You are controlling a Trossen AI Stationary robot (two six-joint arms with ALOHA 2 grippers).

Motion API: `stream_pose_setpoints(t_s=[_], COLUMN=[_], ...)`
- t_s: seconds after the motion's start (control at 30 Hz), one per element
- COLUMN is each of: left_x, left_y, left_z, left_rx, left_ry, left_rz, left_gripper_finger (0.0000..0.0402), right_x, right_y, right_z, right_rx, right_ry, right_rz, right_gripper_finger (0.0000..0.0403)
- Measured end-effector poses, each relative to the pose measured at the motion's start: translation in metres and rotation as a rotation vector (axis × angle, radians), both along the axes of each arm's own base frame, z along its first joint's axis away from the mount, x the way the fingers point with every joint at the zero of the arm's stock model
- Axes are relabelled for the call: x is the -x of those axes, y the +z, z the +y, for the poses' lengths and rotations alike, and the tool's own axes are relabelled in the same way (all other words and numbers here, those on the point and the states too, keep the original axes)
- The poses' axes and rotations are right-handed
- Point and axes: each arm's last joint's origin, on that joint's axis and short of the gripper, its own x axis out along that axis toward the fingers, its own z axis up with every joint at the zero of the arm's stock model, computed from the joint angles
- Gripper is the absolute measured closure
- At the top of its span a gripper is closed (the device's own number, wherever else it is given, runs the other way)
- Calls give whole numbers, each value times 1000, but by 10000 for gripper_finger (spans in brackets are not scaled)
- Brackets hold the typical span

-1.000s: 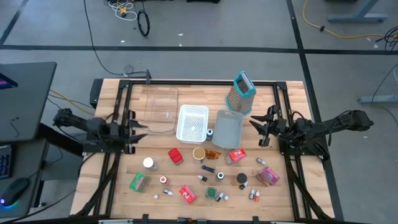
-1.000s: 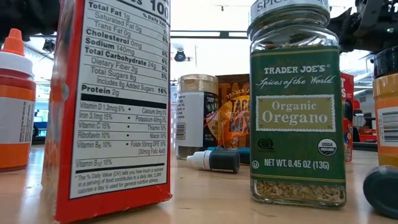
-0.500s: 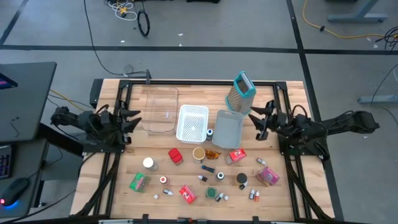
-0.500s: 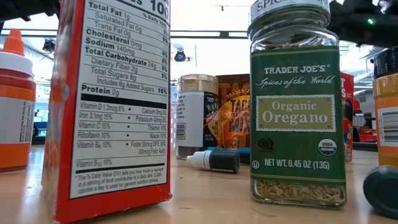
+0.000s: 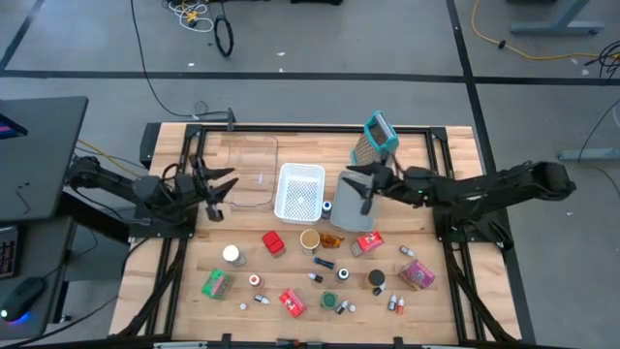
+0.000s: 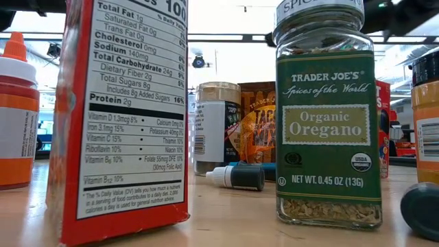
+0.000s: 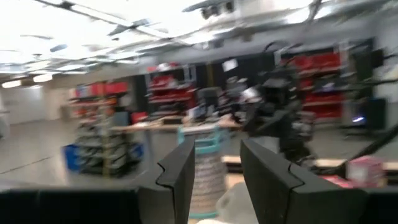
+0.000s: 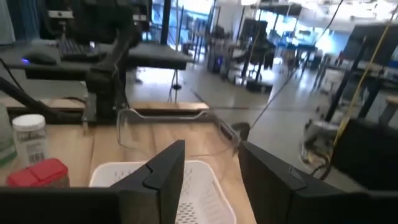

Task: Pick & Place Kitchen Items
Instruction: Put the large blue food coloring into the gray bin

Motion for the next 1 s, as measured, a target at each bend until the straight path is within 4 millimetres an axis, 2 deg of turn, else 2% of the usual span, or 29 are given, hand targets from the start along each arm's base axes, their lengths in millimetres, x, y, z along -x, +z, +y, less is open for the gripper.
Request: stream_pose_setpoints(t_s=[0.2, 0.37, 0.6, 0.73, 1.0], left_x=[-11, -16, -16, -16, -16], left_y=[-6, -10, -6, -5, -4], left_z=[-3, -5, -5, -5, -5], left_rx=[-15, -51, -109, -126, -173], left_ry=[33, 39, 58, 63, 75], left_rz=[70, 115, 108, 107, 124], left_gripper_finger=[264, 264, 264, 264, 264], right_x=[-29, -51, -74, -78, -77], right_y=[-14, -28, -44, -51, -52], right_z=[-8, -12, -19, -17, -17], right_rx=[-113, -260, -319, -344, -352], right_ry=[137, 305, 215, 258, 256], right_rz=[84, 254, 480, 522, 537], right_gripper_finger=[241, 241, 241, 241, 241])
